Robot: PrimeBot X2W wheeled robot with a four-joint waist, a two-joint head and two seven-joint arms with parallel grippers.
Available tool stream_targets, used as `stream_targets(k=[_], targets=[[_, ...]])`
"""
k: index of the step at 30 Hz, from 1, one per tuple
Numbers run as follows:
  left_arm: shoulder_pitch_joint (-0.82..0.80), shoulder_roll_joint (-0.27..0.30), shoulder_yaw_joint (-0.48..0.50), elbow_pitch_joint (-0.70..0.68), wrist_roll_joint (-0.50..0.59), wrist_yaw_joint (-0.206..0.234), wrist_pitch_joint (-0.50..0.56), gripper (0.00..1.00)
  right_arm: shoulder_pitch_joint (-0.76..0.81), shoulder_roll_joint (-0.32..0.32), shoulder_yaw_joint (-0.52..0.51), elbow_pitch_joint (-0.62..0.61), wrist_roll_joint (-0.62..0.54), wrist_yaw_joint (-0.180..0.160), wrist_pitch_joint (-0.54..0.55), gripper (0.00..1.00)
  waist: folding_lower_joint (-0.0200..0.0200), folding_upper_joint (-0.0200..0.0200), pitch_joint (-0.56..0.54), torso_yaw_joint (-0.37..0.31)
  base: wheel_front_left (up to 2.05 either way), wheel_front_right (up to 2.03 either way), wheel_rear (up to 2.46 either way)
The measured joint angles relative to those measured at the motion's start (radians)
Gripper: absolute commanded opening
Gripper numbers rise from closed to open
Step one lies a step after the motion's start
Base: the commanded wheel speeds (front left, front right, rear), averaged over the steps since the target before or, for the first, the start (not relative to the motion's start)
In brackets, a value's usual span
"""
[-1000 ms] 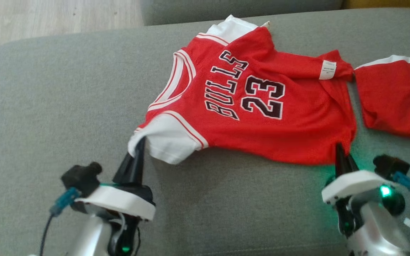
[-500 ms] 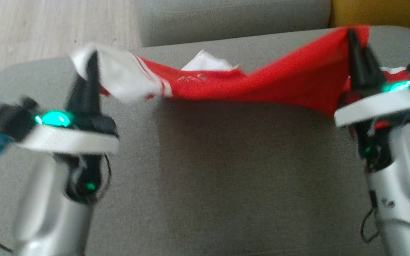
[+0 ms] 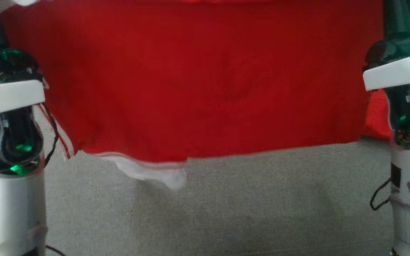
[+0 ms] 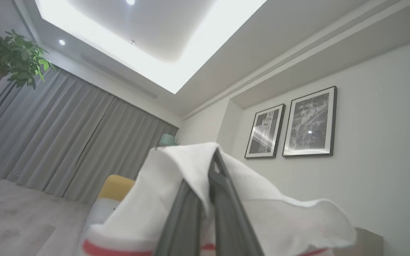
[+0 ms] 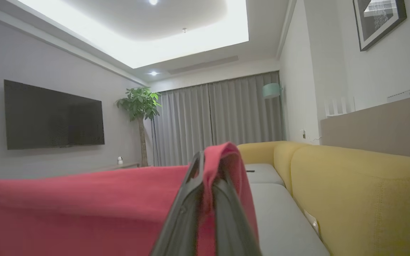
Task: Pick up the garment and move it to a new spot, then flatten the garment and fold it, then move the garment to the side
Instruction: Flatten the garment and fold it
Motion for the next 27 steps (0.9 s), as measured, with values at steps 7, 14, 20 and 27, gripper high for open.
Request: stream_targets(k=[7,14,20,27], targets=[[-0.063,0.07,-0.011,0.035,0.025,0.002,0.076,0.0,-0.049,0.025,-0.065,0.029,-0.098,0.0,0.058,0.0,0.0,0.0,0.098,0.004,0.0,0.0,0.0],[-0.381,0.142,-0.044,0.318,0.052,-0.061,0.106,0.0,-0.373,0.003,-0.021,0.332,-0.15,0.0,0.002,0.0,0.0003,0.0,0.262,0.002,0.0,0.0,0.0],[-0.77,0.174,-0.099,0.585,0.104,-0.1,0.04,0.0,-0.732,-0.042,0.005,0.622,-0.223,0.0,-0.163,0.0,0.0005,-0.0001,0.399,0.009,0.0,0.0,0.0],[-0.938,0.173,-0.169,0.818,0.119,-0.111,-0.044,0.0,-0.919,-0.05,0.0,0.902,-0.303,0.0,-0.399,0.0,0.0,-0.0001,0.458,0.055,0.0,0.0,0.0]])
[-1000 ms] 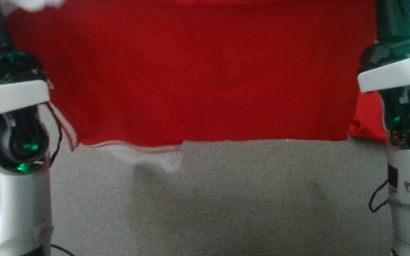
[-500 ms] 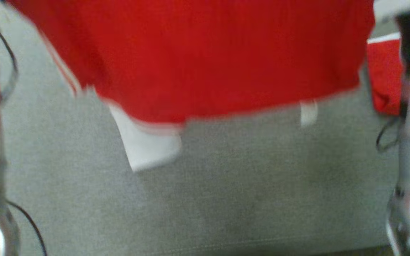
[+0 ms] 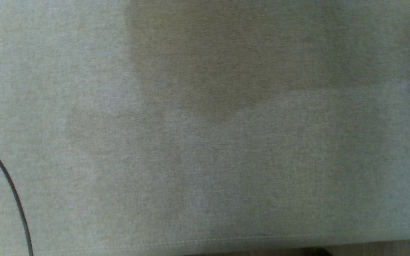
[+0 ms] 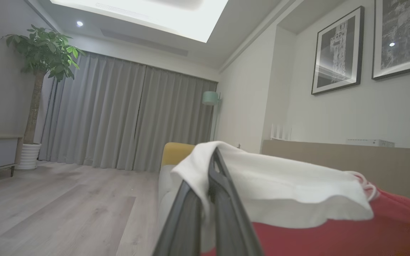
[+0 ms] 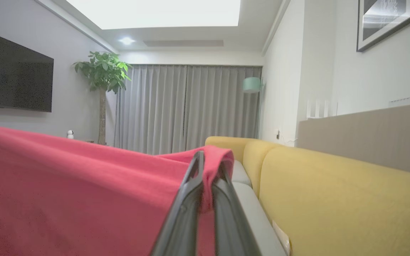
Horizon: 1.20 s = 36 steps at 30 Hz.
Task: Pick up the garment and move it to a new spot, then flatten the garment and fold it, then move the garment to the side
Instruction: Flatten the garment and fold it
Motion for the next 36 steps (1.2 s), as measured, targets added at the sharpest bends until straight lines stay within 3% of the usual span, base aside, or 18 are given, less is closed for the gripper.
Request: stream_targets(k=[5,10,19,27,36], targets=[[0.08,-0.014,-0.103,0.015,-0.063,0.0,-0.01,0.0,0.044,0.001,-0.007,0.122,-0.002,0.0,-0.032,0.0,-0.0001,0.0,0.0,0.024,0.0,0.0,0.0],[0.304,-0.012,-0.179,-0.006,-0.093,0.0,-0.016,0.0,0.203,-0.001,0.054,0.214,0.007,0.0,-0.038,0.0,0.0,0.0,-0.011,0.042,0.0,0.0,0.0],[0.635,0.007,-0.223,-0.082,-0.105,0.0,-0.016,0.0,0.427,-0.017,0.247,0.278,0.1,0.0,-0.037,0.0,-0.0001,0.0,-0.072,0.053,0.0,0.0,0.0],[0.888,0.039,-0.25,-0.173,-0.077,0.0,-0.015,0.0,0.599,-0.112,0.466,0.214,0.254,0.0,0.024,0.0,-0.0001,0.0001,-0.166,0.062,0.0,0.0,0.0],[1.065,0.076,-0.3,-0.238,-0.014,0.0,-0.015,0.0,0.751,-0.249,0.665,0.054,0.446,0.0,0.132,0.0,-0.0002,0.0001,-0.274,0.063,0.0,0.0,0.0]])
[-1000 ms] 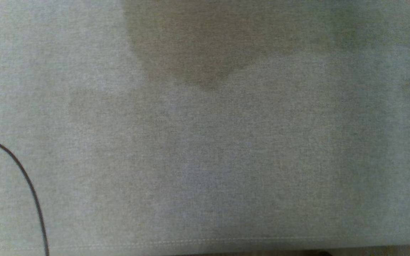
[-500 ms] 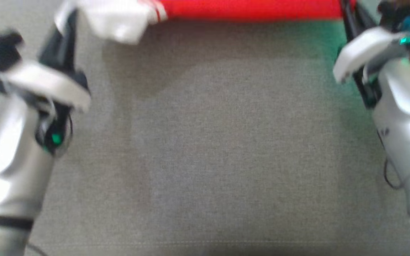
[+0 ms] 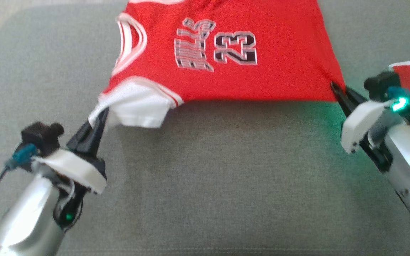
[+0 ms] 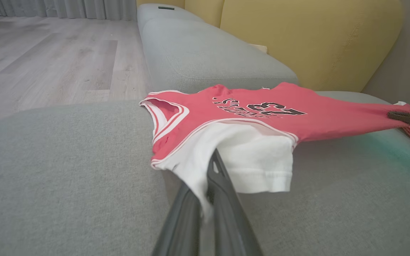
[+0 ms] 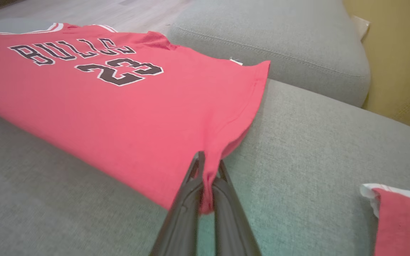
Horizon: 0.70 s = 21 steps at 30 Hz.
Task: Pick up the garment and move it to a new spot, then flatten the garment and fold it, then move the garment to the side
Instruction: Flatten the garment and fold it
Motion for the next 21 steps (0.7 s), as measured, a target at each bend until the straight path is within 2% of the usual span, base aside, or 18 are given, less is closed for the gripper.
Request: stream_targets(k=[9,15,21], targets=[[0.135,0.024,-0.011,-0.047,0.023,0.0,0.0,0.0,0.111,-0.113,0.118,-0.149,0.153,0.0,0.097,0.0,0.0,0.0,-0.089,-0.006,0.0,0.0,0.0],[0.263,0.049,-0.012,-0.102,0.051,0.0,0.0,0.0,0.205,-0.189,0.141,-0.259,0.268,0.0,0.188,0.0,0.0,0.0,-0.14,-0.014,0.0,0.0,0.0],[0.287,0.057,-0.002,-0.142,0.059,0.0,0.0,0.0,0.257,-0.259,0.131,-0.367,0.325,0.0,0.25,0.0,0.0,0.0,-0.143,-0.012,0.0,0.0,0.0]])
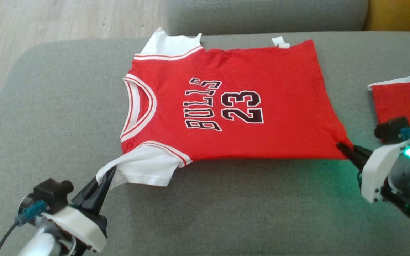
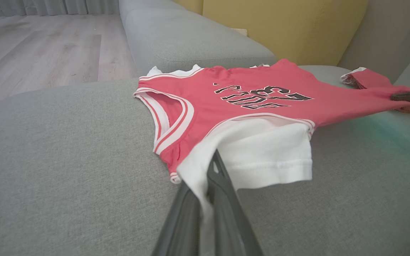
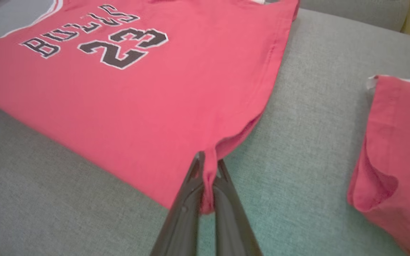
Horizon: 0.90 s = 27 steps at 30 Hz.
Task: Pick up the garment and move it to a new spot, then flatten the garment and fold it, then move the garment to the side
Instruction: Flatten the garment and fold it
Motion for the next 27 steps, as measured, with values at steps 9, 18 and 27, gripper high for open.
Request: stream_targets(k=[9,18,27], targets=[[-0.088,0.003,-0.005,0.044,0.0,0.0,0.0,0.0,-0.034,0.019,-0.113,-0.019,0.013,0.0,0.093,0.0,0.0,0.0,0.076,-0.005,0.0,0.0,0.0],[-0.236,0.018,-0.096,0.12,-0.013,0.0,0.001,0.0,-0.082,0.048,-0.165,-0.02,-0.01,0.0,0.198,0.0,0.0001,0.0,0.138,-0.003,0.0,0.0,0.0],[-0.428,0.04,-0.212,0.213,-0.06,0.0,0.031,0.0,-0.154,0.081,-0.208,-0.016,-0.028,0.0,0.307,0.0,0.0002,-0.0001,0.192,-0.002,0.0,0.0,0.0]])
